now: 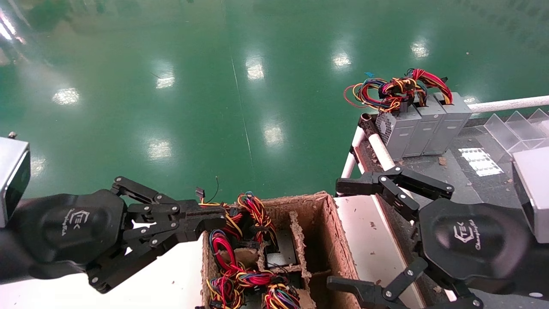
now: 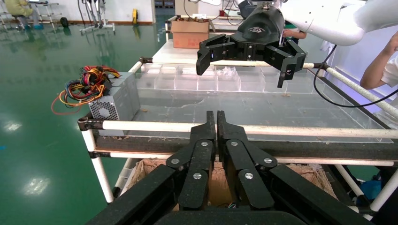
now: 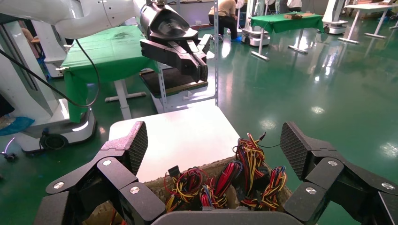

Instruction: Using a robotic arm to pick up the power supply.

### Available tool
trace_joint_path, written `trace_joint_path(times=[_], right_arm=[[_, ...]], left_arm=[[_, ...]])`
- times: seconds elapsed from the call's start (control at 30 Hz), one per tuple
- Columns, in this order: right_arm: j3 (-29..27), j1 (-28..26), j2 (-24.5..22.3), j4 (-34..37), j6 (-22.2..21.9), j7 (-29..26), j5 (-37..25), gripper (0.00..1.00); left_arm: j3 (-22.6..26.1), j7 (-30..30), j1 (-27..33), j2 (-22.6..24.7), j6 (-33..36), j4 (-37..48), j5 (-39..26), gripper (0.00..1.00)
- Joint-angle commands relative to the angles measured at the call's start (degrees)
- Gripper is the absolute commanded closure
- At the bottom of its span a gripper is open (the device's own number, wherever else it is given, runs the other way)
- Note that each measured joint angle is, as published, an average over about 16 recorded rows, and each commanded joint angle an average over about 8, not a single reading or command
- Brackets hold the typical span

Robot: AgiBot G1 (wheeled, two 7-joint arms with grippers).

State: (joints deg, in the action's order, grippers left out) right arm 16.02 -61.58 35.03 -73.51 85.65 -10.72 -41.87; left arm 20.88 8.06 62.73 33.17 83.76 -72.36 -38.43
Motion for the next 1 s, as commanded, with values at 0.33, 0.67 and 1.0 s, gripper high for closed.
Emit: trace_joint_path(times=[0.33,0.67,1.0], right_arm=[[0.18,0.02,0.15,0.04,-0.24,-0.02,-0.38,0.00],[3.61,-0.78,2.44,-1.03,-3.39,-2.31,-6.47,0.00],[10.36,-2.11,8.10,-2.19,-3.79,-6.00,-14.75,0.00]], left_arm=[[0.00,0.00,0.00,0.00,0.00,0.00,0.00,0.00],[0.01,-0.01,0.01,0.00,0.00,0.01,0.00,0.00],[0.01,-0.01,0.01,0.00,0.00,0.01,0.01,0.00]])
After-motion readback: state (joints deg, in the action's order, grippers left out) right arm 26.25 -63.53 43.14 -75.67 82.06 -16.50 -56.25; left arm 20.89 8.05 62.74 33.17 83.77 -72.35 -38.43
